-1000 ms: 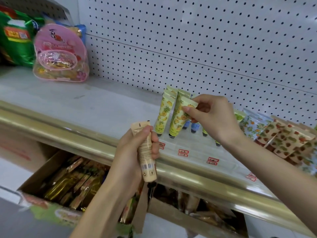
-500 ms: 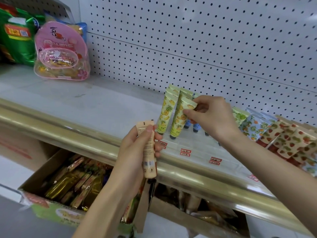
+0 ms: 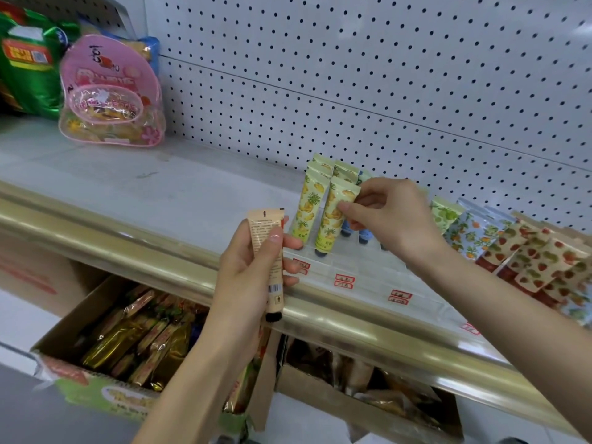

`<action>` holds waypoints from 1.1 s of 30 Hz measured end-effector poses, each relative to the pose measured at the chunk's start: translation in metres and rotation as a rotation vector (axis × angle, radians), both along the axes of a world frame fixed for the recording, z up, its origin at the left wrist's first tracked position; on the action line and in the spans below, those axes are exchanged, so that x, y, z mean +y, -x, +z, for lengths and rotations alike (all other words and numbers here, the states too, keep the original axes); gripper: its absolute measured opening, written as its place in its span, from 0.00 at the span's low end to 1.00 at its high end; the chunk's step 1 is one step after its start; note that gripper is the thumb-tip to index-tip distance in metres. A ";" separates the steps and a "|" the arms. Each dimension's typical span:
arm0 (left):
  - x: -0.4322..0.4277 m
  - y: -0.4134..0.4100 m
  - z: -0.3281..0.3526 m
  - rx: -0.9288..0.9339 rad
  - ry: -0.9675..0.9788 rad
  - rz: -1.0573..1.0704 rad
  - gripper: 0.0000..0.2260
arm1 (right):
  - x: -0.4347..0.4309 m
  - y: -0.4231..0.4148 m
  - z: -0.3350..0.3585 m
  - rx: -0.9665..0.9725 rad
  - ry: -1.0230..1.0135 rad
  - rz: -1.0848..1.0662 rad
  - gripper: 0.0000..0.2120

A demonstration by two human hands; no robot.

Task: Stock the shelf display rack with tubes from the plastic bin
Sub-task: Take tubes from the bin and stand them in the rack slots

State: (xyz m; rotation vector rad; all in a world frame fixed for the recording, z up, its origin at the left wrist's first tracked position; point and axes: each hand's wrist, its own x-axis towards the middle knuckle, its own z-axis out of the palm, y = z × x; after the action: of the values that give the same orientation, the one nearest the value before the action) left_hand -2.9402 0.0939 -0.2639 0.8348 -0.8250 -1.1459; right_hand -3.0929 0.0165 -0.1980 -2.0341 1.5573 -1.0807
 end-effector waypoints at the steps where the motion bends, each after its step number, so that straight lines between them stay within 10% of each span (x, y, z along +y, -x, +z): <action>1: 0.000 0.001 0.000 -0.011 -0.003 0.007 0.09 | 0.000 0.000 0.000 -0.006 -0.003 -0.001 0.03; 33: 0.016 0.096 0.001 -0.008 0.074 -0.882 0.18 | 0.094 0.101 0.044 -0.175 -0.316 0.221 0.04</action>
State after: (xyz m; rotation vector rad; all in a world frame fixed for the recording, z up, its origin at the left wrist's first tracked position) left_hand -3.0366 0.1101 -0.2624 0.3950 -1.2892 -1.8585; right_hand -3.1941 0.1100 -0.1543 -1.7959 1.2887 -0.8445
